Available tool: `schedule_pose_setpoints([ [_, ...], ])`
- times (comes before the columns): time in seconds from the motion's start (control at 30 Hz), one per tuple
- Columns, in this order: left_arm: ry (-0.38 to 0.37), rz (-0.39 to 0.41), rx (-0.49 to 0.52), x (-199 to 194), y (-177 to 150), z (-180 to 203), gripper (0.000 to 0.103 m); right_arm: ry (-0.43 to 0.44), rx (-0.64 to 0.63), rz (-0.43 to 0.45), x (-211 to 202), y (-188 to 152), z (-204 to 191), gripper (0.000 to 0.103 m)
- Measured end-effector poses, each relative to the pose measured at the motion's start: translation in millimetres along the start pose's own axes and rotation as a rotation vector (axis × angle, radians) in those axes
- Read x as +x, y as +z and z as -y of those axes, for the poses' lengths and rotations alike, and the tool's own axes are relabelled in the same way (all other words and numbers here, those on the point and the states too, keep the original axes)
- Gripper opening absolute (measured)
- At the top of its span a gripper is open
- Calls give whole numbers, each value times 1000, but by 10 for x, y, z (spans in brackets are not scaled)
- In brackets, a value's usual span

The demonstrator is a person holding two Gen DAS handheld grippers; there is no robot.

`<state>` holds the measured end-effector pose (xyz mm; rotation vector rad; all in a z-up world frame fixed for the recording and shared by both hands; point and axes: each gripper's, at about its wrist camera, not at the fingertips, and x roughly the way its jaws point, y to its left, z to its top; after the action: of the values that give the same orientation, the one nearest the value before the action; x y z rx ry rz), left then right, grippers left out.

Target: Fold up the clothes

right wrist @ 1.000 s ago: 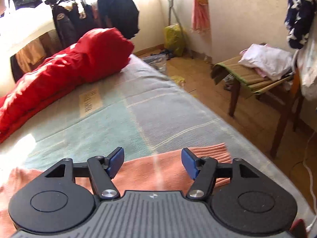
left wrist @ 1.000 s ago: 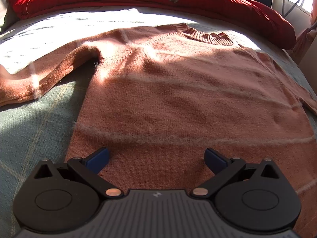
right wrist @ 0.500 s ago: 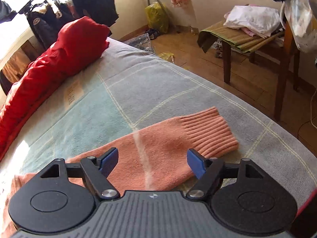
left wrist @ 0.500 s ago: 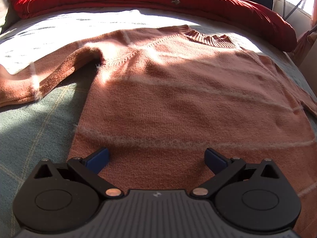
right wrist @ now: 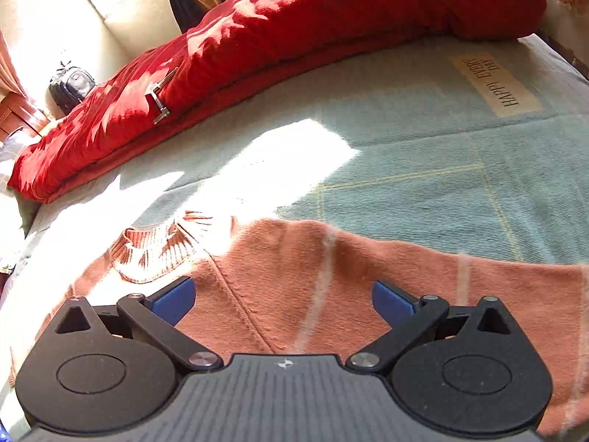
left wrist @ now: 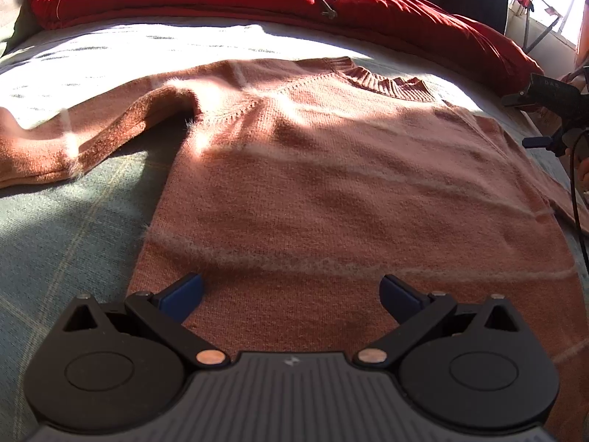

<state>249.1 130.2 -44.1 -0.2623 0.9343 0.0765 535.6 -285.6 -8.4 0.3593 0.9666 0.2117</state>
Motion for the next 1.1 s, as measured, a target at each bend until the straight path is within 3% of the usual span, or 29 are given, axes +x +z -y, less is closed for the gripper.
schedule_pose_setpoints([
  [0.13, -16, 2, 6, 10, -1, -20, 102, -46, -43, 16, 281, -63, -295, 103],
  [0.27, -31, 0, 26, 29, -12, -31, 102, -144, -184, 67, 502, -175, -554, 103],
  [0.67, -43, -9, 31, 19, -4, -40, 102, -17, -87, 50, 496, 237, -315, 103],
  [0.83, -49, 0, 16, 22, 2, -70, 102, 35, -50, -10, 155, 211, -74, 103],
  [1.0, -54, 3, 23, 27, -7, -80, 102, -11, -46, -57, 342, 77, 144, 103],
  [1.1, -59, 1, 25, 15, -5, -90, 102, -34, -72, 20, 506, 95, 250, 103],
])
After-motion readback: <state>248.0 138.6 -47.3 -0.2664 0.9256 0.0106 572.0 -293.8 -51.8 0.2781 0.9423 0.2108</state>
